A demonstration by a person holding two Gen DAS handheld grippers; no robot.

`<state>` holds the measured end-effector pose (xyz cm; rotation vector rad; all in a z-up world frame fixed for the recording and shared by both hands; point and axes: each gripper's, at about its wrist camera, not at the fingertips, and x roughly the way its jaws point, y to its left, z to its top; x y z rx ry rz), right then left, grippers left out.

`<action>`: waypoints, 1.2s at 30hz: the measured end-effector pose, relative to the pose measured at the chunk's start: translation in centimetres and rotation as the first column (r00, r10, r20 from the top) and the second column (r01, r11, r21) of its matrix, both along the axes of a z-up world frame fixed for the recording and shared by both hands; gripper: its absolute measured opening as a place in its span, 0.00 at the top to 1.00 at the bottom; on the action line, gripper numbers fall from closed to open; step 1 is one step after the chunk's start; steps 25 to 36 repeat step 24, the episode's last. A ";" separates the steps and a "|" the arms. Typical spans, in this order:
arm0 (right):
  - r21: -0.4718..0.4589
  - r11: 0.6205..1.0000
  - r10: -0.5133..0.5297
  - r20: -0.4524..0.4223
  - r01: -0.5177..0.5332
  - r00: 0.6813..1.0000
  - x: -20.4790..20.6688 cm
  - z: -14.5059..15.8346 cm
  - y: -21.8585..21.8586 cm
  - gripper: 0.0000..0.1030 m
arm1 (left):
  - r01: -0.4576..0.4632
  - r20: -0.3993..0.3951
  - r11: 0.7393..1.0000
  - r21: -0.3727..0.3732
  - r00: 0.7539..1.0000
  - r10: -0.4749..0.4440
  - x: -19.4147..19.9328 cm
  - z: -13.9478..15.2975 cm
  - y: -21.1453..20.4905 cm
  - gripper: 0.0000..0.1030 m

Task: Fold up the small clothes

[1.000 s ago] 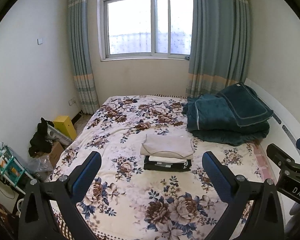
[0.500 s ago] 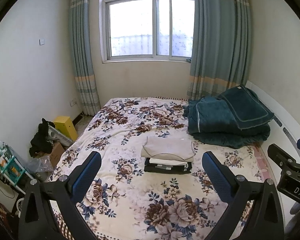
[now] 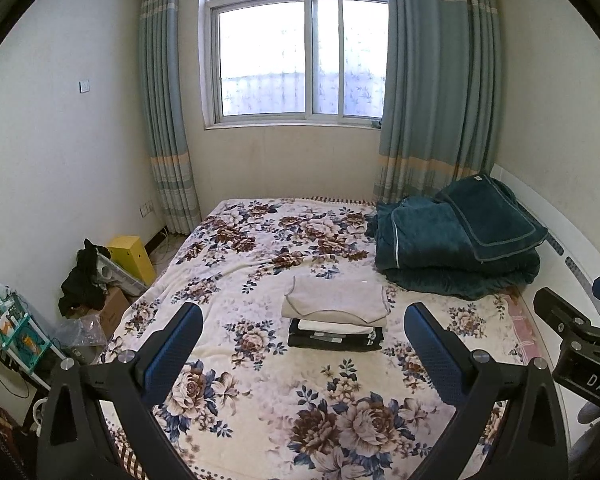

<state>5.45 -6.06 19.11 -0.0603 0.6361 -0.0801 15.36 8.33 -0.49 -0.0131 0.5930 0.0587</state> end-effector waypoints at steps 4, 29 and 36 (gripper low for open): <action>0.001 1.000 0.002 0.000 -0.002 1.000 0.4 0.1 0.0 0.00 | 0.001 0.000 1.000 0.000 1.000 -0.001 0.1 0.2 0.0 0.00; 0.003 1.000 -0.002 0.003 0.002 1.000 1.4 0.7 0.1 0.00 | -0.002 0.029 1.000 0.003 1.000 0.002 0.9 1.2 -0.4 0.00; 0.003 1.000 -0.002 0.003 0.002 1.000 1.4 0.7 0.1 0.00 | -0.002 0.029 1.000 0.003 1.000 0.002 0.9 1.2 -0.4 0.00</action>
